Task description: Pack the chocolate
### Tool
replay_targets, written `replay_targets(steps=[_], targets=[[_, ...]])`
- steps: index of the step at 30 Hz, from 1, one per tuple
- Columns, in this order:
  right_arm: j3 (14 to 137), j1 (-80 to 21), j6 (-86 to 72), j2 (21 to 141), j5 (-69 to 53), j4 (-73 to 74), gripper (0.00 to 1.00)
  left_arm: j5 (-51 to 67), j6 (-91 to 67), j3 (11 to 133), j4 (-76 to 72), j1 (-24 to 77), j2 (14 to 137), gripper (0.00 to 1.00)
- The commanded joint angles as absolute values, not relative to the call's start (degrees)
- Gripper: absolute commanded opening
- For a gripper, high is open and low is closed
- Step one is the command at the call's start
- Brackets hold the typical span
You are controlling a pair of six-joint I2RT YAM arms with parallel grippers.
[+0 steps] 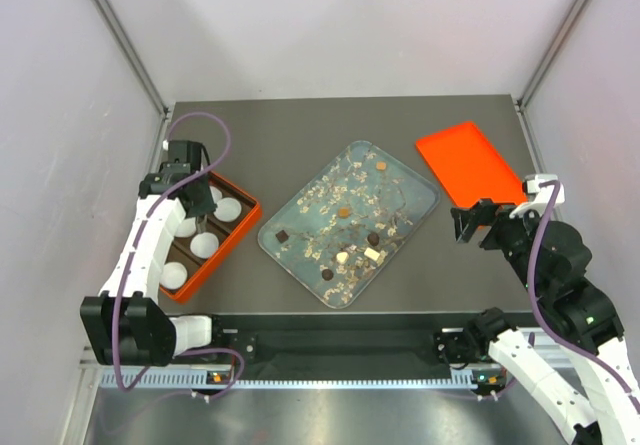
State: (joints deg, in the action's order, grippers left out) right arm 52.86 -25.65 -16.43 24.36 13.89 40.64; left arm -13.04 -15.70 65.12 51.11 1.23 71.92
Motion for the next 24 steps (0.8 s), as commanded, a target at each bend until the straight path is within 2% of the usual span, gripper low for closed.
replay_targets(steps=[1, 24], targets=[[53.3, -25.9, -15.6, 23.6, 14.3, 37.9, 1.00, -13.8, -14.5, 65.0, 47.6, 0.6, 72.4, 0.24], [52.5, -25.9, -14.8, 23.6, 15.7, 37.2, 1.00, -14.1, -14.3, 64.7, 47.5, 0.6, 74.2, 0.38]])
